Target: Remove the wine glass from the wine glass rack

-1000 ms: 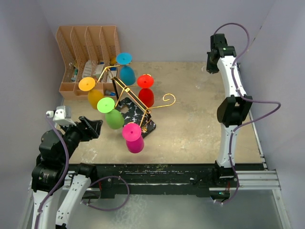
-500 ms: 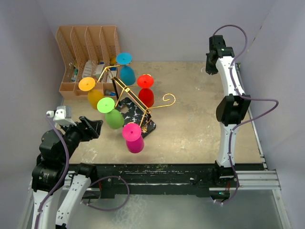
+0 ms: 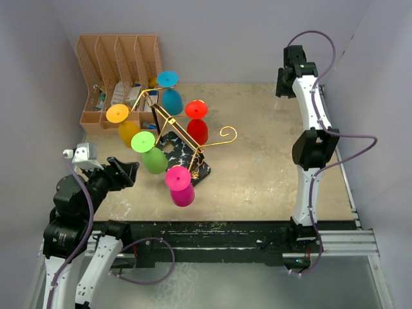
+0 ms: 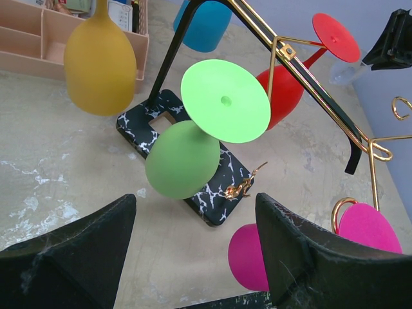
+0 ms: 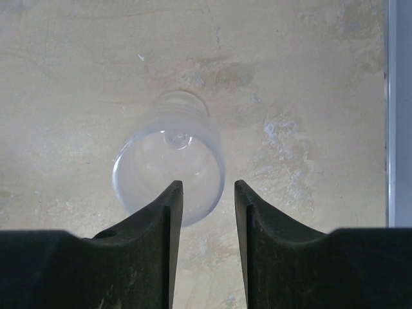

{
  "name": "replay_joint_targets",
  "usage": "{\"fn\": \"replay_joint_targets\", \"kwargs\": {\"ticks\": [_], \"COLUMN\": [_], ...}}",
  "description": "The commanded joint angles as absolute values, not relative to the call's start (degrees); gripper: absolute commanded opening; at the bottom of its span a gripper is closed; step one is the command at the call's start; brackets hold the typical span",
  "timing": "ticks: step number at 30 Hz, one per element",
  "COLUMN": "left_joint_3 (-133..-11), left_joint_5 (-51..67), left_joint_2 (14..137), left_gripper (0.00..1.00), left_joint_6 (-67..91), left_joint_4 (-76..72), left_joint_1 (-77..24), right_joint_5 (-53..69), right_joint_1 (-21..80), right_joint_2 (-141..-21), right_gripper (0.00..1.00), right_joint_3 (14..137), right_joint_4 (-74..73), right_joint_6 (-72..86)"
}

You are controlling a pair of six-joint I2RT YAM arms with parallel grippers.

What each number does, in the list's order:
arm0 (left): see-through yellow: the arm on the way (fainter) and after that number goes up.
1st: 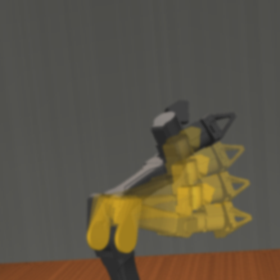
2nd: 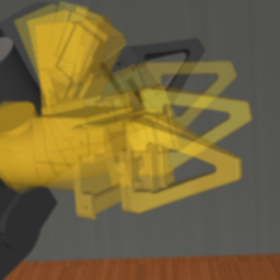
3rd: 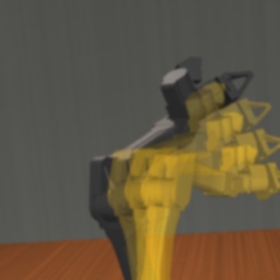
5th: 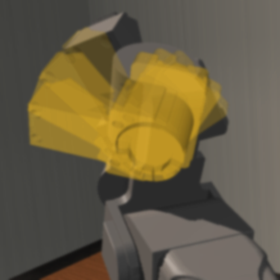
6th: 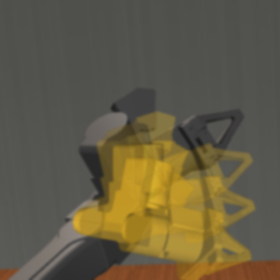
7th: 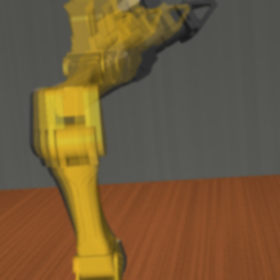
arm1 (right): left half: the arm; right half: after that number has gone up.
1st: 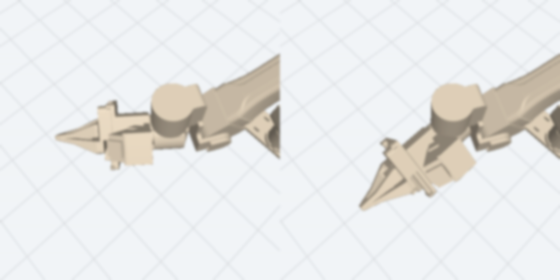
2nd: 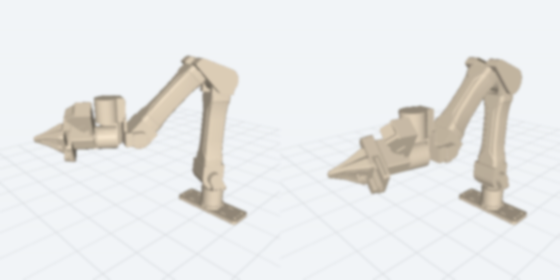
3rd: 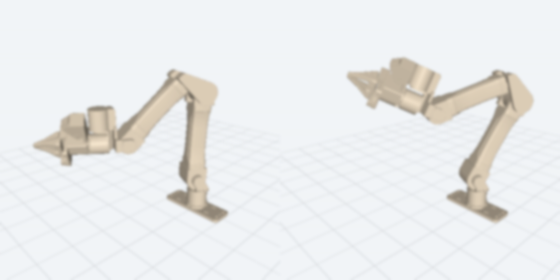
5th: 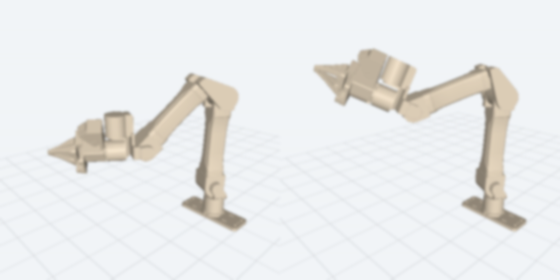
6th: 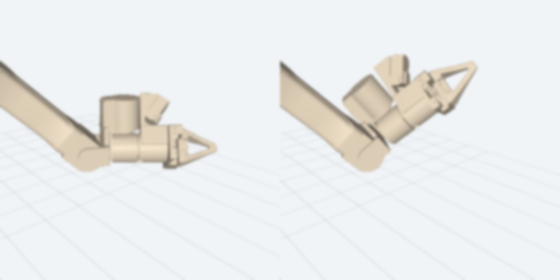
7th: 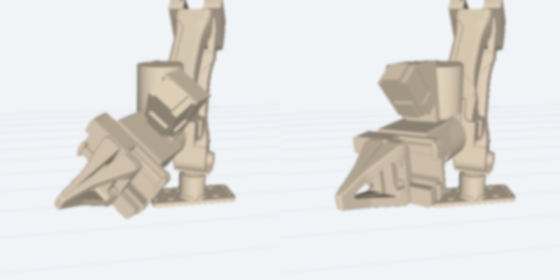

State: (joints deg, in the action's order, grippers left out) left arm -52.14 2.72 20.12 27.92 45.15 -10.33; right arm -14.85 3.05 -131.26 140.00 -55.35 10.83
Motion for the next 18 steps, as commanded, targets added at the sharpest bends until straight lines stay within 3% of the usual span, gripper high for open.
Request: {"fn": "replay_joint_targets", "kwargs": {"ticks": [1, 12, 18], "left_joint_3": [-52.12, -52.18, -52.38], "left_joint_5": [2.29, 2.04, 1.42], "left_joint_2": [20.11, 20.12, 20.23], "left_gripper": [0.78, 0.78, 0.78], "left_joint_6": [27.67, 27.73, 27.85], "left_joint_4": [43.4, 43.59, 43.94], "left_joint_1": [-10.8, -10.81, -10.8], "right_joint_5": [-13.36, -7.02, 30.66], "right_joint_1": [3.14, 3.47, 5.83], "right_joint_2": [-123.2, -106.19, -89.42], "right_gripper": [0.42, 0.54, 0.53], "right_joint_3": [142.79, 136.08, 115.03], "right_joint_4": [-54.33, -51.41, -39.07], "right_joint_6": [11.38, 14.76, 25.48]}}
